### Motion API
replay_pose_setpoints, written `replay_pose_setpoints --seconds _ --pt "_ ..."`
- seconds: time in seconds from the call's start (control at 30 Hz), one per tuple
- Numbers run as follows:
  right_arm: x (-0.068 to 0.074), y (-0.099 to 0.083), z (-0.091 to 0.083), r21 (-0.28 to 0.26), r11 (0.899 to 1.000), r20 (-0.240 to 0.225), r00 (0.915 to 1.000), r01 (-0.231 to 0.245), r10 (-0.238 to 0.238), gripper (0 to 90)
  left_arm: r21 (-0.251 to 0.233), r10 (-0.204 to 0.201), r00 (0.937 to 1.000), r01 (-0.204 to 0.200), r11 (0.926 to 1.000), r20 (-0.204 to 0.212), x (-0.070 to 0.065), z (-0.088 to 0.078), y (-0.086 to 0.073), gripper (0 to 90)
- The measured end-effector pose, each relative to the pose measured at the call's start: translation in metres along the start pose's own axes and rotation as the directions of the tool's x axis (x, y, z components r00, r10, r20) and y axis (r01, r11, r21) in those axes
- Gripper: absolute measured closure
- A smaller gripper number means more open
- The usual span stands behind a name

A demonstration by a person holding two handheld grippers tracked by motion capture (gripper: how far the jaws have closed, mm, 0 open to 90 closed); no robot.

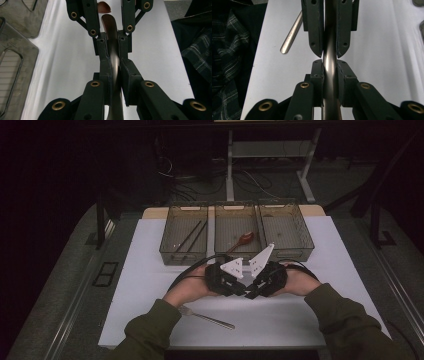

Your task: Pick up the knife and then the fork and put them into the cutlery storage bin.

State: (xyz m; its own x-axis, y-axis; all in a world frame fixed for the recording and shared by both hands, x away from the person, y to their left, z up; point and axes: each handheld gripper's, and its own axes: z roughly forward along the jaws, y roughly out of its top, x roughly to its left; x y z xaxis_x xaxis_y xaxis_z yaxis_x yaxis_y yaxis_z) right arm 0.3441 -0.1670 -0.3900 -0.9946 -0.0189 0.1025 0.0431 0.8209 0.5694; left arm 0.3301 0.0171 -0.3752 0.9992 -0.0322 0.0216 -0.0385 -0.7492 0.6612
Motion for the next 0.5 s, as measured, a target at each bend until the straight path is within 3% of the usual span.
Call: replay_pose_setpoints --seconds 0.37,0.5 --pt "0.0022 0.0008 -0.0007 0.003 1.0 0.005 0.9999 0.011 -0.011 77.1 0.012 -0.005 0.9997 0.005 0.9999 0.025 0.0005 -0.0006 0.0019 79.2" --pt "0.0009 -0.0001 -0.0036 -0.029 0.999 -0.001 0.9997 0.025 -0.025 77.3 0.006 0.011 0.9999 -0.011 0.9999 0.007 0.0014 -0.0024 0.0023 78.9"
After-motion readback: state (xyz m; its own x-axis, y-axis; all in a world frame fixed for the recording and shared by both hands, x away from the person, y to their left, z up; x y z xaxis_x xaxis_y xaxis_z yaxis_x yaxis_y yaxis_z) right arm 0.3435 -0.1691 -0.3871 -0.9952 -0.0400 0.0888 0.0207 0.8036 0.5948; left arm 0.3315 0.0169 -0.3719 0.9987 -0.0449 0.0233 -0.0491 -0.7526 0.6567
